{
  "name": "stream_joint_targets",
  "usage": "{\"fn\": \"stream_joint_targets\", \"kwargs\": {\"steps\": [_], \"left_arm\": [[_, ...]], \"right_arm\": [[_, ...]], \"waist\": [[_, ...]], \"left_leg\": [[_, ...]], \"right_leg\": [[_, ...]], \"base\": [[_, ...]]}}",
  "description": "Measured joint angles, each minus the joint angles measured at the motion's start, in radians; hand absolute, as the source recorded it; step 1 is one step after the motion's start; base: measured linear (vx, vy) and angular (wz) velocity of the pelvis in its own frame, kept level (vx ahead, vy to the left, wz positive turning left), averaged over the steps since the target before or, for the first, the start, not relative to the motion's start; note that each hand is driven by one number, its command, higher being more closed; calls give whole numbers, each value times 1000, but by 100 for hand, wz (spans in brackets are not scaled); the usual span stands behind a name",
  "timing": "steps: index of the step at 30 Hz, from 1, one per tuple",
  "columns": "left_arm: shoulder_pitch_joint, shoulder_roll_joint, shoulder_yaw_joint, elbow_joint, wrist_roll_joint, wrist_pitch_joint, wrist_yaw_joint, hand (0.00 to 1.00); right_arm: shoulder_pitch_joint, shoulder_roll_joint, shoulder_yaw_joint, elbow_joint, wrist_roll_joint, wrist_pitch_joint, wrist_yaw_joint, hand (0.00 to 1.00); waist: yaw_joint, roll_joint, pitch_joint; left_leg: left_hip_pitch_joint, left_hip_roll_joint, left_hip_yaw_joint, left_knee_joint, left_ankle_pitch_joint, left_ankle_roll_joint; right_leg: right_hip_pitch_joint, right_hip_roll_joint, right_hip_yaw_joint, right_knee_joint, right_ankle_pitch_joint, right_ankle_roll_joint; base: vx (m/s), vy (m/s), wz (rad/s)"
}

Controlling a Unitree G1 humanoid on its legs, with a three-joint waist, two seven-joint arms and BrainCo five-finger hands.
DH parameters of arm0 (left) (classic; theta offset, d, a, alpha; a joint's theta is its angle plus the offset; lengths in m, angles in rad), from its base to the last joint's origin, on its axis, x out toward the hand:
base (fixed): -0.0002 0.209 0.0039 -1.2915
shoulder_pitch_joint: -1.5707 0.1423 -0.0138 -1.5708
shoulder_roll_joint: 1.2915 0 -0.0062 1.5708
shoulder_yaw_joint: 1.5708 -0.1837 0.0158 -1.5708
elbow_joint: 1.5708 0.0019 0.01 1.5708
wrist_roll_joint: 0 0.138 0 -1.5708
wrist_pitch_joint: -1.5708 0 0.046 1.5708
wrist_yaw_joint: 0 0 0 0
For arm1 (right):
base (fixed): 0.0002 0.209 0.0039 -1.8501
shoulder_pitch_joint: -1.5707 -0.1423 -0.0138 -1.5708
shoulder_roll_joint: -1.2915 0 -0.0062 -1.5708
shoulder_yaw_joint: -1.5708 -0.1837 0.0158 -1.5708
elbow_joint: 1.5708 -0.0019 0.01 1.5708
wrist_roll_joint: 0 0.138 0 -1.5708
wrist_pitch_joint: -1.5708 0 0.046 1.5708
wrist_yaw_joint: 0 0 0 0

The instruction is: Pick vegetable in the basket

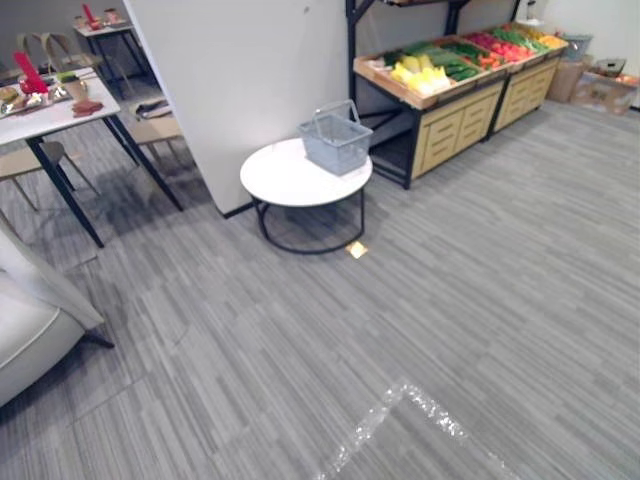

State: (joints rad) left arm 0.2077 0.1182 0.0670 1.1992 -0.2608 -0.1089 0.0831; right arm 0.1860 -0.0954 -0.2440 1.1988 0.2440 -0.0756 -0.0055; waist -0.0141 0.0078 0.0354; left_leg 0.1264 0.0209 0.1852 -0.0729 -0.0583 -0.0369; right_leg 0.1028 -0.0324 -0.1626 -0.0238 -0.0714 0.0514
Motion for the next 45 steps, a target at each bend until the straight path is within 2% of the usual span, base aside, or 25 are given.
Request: {"fn": "stream_joint_targets", "kwargs": {"steps": [3,5,20,32,38,45], "left_arm": [[-10,0,1,17,0,-2,0,0],[-16,0,6,18,0,-4,0,0],[-16,-2,10,22,0,-14,0,0],[-15,-9,36,13,2,-16,34,0],[-14,-14,41,-18,8,-37,62,0],[-22,-16,38,-36,8,-43,63,0]], "right_arm": [[-14,6,-26,1,0,-1,0,0],[-23,6,-27,1,-1,-1,0,0],[-28,11,-46,5,2,-3,2,0],[-28,15,-42,-5,36,-31,-2,0],[-27,17,-33,-15,50,-58,-9,0],[-28,17,-29,-30,50,-60,-7,0]], "waist": [[-3,1,2],[-2,0,15],[-3,-9,29],[-6,-12,30],[-6,-14,33],[-7,-15,39]], "left_leg": [[3,-1,3,-8,-2,-3],[18,0,17,-13,-4,-26],[33,5,25,-26,-2,-23],[36,14,68,-22,-8,-32],[39,14,80,-22,-10,-34],[35,14,80,-22,-10,-34]], "right_leg": [[7,1,-3,-12,0,1],[18,1,-3,-12,0,2],[26,5,-5,-16,-5,9],[24,16,25,-30,-4,9],[23,16,35,-29,-2,11],[20,17,36,-31,-2,11]], "base": [[49,-11,-1],[34,-22,-6],[-29,-21,0],[5,-37,-7],[-16,-17,-5],[-23,-36,0]]}}
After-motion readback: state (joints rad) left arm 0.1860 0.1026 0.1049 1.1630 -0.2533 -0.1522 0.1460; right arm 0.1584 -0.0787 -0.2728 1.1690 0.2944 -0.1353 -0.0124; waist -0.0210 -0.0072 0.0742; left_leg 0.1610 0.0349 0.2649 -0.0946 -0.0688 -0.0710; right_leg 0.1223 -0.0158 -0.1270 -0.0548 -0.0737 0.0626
